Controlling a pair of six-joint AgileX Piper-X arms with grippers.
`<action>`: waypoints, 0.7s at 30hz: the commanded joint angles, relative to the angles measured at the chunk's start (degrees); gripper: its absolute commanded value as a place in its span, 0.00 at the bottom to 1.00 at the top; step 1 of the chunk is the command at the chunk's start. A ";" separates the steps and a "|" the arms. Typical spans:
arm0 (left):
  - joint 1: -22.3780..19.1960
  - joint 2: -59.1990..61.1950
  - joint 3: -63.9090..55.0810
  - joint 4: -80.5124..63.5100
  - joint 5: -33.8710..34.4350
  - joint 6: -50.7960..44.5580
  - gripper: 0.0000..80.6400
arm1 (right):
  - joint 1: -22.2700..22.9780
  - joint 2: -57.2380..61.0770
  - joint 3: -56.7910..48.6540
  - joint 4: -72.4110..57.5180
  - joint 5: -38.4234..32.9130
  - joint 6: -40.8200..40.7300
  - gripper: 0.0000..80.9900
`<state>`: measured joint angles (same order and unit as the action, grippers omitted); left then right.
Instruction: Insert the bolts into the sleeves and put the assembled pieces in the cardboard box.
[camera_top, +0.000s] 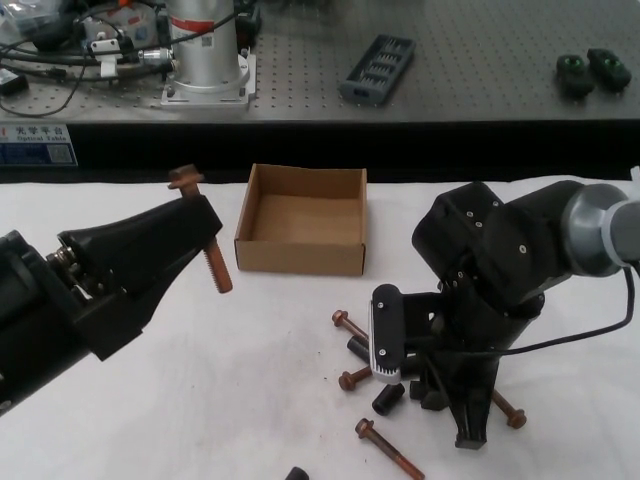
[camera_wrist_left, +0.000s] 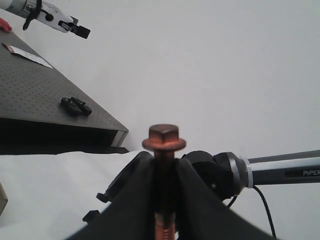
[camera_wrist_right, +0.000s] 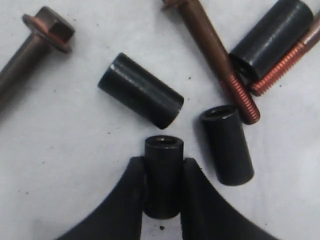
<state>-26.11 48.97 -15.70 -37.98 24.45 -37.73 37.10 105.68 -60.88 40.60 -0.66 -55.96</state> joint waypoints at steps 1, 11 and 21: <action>0.11 -0.62 -0.17 -0.66 0.33 0.39 0.07 | -0.93 2.13 1.19 3.80 2.84 -0.32 0.02; 0.11 -0.62 -0.17 -0.66 -3.77 0.14 0.07 | -1.16 -3.89 1.10 5.00 -13.96 13.63 0.02; 0.11 3.27 -0.17 -2.68 -10.12 2.83 0.07 | -1.85 -22.50 5.57 -10.20 -36.62 35.25 0.02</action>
<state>-26.11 49.37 -15.70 -37.98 15.92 -37.52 35.82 87.08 -56.79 36.11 -30.68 -26.58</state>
